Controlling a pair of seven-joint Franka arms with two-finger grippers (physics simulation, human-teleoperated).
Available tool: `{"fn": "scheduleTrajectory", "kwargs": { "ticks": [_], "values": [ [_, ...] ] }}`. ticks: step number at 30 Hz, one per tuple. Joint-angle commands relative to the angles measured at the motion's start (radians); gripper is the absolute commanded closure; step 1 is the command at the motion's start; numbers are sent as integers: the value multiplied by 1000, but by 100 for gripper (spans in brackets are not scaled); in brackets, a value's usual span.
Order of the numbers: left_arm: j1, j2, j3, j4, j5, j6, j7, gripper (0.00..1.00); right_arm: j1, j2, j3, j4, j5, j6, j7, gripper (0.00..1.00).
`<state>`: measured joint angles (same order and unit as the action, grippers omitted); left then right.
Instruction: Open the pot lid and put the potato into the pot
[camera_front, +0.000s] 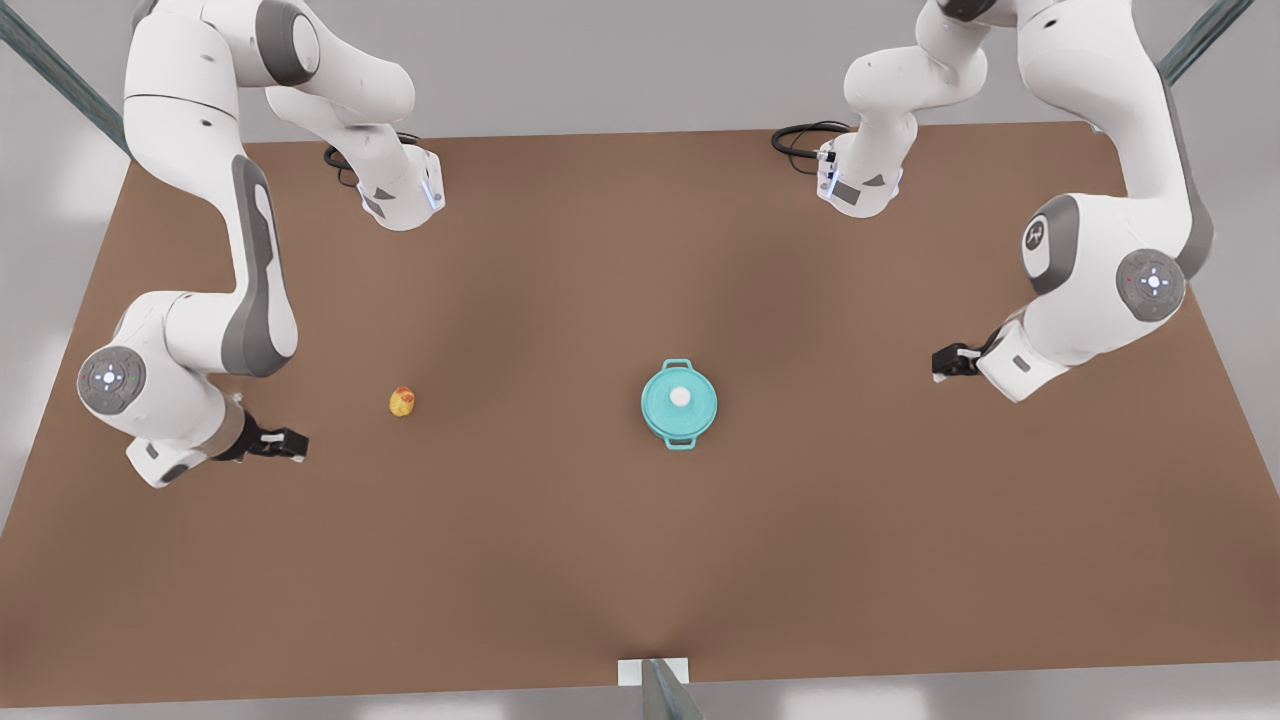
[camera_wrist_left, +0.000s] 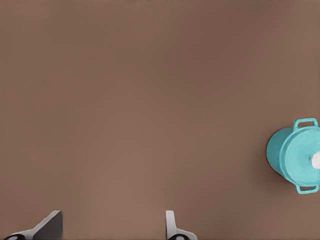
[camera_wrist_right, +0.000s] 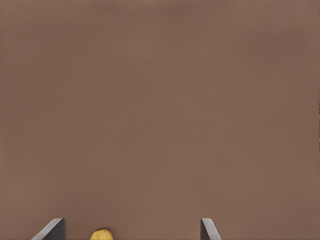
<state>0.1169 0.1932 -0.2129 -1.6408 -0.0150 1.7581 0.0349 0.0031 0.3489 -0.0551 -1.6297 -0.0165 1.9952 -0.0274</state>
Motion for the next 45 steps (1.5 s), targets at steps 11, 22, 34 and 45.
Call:
{"fn": "scheduleTrajectory", "kwargs": {
  "ticks": [11, 22, 34, 45],
  "values": [
    [-569, 290, -37, 182, 107, 169, -797, 0, 47, -261, 27, -212, 21, -47, 20, 0],
    [-642, 430, -32, 150, 173, 331, -992, 0, 118, -146, 29, -587, 23, 547, 127, 0],
    [-643, 511, -28, 110, 265, 423, -1010, 0, 129, -42, 24, -647, 21, 605, 142, 0],
    [-649, 517, -28, 96, 283, 422, -1018, 45, 124, 21, 21, -687, 23, 663, 168, 1]
  ]
}}
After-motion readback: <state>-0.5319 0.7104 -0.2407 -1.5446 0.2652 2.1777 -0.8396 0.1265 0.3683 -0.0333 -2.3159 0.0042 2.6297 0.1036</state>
